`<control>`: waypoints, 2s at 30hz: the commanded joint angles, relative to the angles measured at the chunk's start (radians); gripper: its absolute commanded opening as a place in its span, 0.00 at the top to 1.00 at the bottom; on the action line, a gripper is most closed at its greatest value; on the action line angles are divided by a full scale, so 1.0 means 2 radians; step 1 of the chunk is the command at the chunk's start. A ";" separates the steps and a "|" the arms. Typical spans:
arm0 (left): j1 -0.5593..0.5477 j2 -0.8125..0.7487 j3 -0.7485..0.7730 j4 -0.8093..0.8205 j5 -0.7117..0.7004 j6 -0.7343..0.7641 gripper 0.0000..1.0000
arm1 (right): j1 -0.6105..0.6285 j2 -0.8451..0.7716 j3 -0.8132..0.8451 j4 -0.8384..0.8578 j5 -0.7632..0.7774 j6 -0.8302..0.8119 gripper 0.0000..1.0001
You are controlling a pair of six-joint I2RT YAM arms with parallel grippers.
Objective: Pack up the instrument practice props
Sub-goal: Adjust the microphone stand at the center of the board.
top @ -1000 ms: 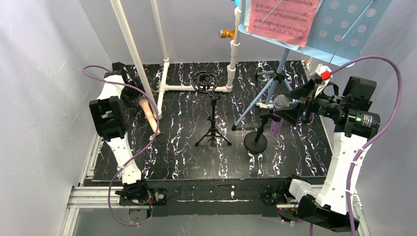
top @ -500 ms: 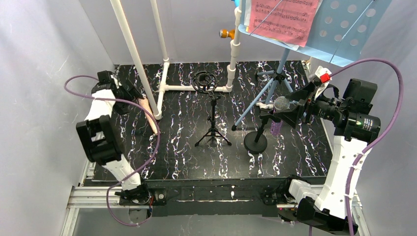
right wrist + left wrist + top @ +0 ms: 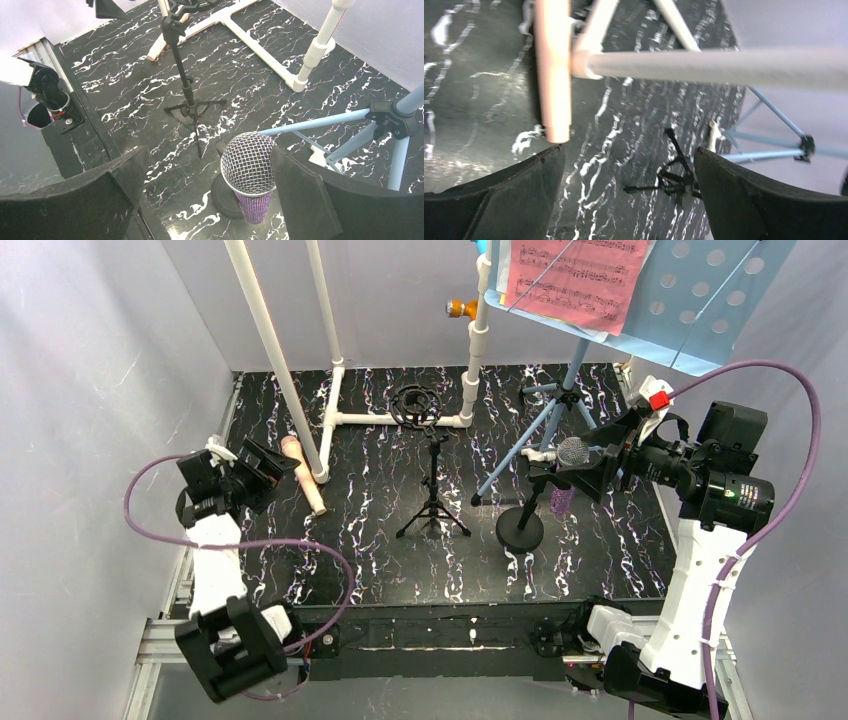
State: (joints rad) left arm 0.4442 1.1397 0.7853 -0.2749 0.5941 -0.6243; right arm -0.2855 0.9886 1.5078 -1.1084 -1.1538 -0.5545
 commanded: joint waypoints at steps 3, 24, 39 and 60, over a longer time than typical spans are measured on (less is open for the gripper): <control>-0.051 -0.107 -0.025 -0.013 0.084 0.036 0.02 | 0.003 0.012 0.027 -0.027 0.008 0.008 0.00; -0.328 -0.274 -0.029 -0.026 0.033 0.114 0.02 | 0.033 0.069 0.106 -0.009 -0.023 0.050 0.00; -0.646 -0.149 0.023 0.071 -0.269 0.222 0.02 | 0.165 0.082 0.069 0.102 -0.001 0.141 0.00; -0.662 -0.028 0.044 0.220 -0.344 0.307 0.02 | 0.281 0.152 0.105 0.020 0.197 -0.015 0.00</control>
State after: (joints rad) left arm -0.8745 1.0760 0.8474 0.0742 -0.0441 -0.0315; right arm 0.2699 1.2888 1.6539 -1.0473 -0.8642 -0.4995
